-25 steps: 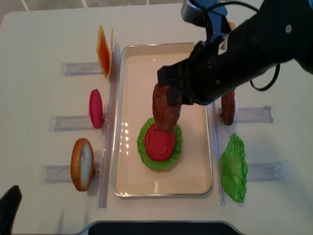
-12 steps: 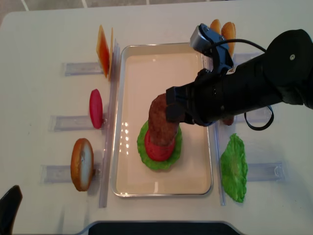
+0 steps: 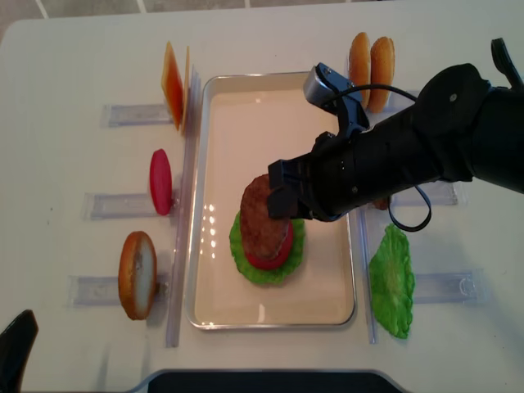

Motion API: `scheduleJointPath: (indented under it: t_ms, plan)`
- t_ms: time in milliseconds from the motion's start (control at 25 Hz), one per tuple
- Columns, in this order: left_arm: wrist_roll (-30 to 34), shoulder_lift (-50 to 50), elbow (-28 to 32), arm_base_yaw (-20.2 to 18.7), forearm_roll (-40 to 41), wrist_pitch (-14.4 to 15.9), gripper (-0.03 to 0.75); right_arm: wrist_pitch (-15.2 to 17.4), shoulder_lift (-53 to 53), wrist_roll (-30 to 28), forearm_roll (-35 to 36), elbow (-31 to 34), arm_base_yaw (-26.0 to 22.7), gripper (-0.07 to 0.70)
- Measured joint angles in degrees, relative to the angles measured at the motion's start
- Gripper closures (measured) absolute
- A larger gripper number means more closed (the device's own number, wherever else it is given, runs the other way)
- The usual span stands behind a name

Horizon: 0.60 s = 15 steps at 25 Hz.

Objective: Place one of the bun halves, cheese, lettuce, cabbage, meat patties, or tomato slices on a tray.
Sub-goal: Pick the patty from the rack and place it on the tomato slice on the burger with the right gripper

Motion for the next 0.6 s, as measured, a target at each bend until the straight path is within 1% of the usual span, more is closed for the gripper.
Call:
scheduleJointPath:
  t_ms: [240,360,600]
  plan:
    - [0.0,0.0,0.0,0.0,0.0,0.0,0.197,1.84,3.93,-3.79,3.55,0.0,-1.61,0.494]
    - [0.0,0.0,0.0,0.0,0.0,0.0,0.197,2.12,4.14,-5.81,5.89,0.0,-2.2,0.494]
    - [0.0,0.0,0.0,0.0,-0.22,0.0,0.197,3.17,6.06,-7.19,7.44,0.0,-3.46,0.494]
